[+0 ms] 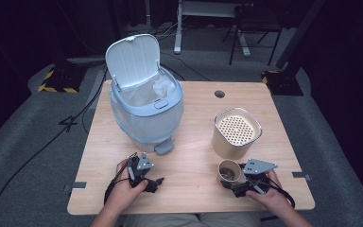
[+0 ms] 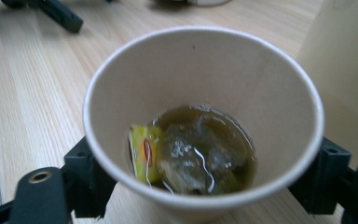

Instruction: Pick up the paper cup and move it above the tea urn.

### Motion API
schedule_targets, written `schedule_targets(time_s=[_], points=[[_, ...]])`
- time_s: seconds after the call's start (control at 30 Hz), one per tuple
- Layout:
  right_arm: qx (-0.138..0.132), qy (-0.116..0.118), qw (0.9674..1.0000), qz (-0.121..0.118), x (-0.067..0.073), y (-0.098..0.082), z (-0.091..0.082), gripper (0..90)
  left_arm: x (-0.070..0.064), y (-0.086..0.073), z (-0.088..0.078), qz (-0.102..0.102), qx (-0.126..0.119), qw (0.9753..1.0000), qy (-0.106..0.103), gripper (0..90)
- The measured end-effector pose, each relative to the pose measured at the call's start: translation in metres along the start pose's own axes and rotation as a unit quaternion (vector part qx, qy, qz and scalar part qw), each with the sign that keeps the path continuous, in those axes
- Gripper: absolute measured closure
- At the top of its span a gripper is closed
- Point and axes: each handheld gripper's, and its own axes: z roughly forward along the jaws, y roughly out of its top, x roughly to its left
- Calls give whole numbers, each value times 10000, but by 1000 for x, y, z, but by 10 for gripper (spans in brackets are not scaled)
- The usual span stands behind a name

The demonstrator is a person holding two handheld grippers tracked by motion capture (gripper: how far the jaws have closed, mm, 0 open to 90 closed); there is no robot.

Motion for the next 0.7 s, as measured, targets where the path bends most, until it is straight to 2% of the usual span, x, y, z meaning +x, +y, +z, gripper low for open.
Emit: schedule_targets(time_s=[0.17, 0.37, 0.4, 0.5, 0.57, 0.7], points=[[-136, 105, 9998, 105, -1, -3, 2, 262, 0, 0, 0, 2, 7, 10000, -6, 99], [-125, 126, 9998, 36, -2, -3, 1, 273, 0, 0, 0, 0, -1, 10000, 1, 99], [-134, 101, 9999, -13, -2, -2, 0, 275, 0, 0, 0, 2, 9, 10000, -6, 99], [-192, 105, 9998, 27, -3, -1, -2, 277, 0, 0, 0, 1, 2, 10000, 0, 99], [-331, 139, 9993, 107, -5, 3, -9, 279, 0, 0, 0, 2, 9, 10000, -5, 99], [-411, 144, 9990, 78, -6, 9, -16, 282, 0, 0, 0, 2, 9, 10000, -7, 98]])
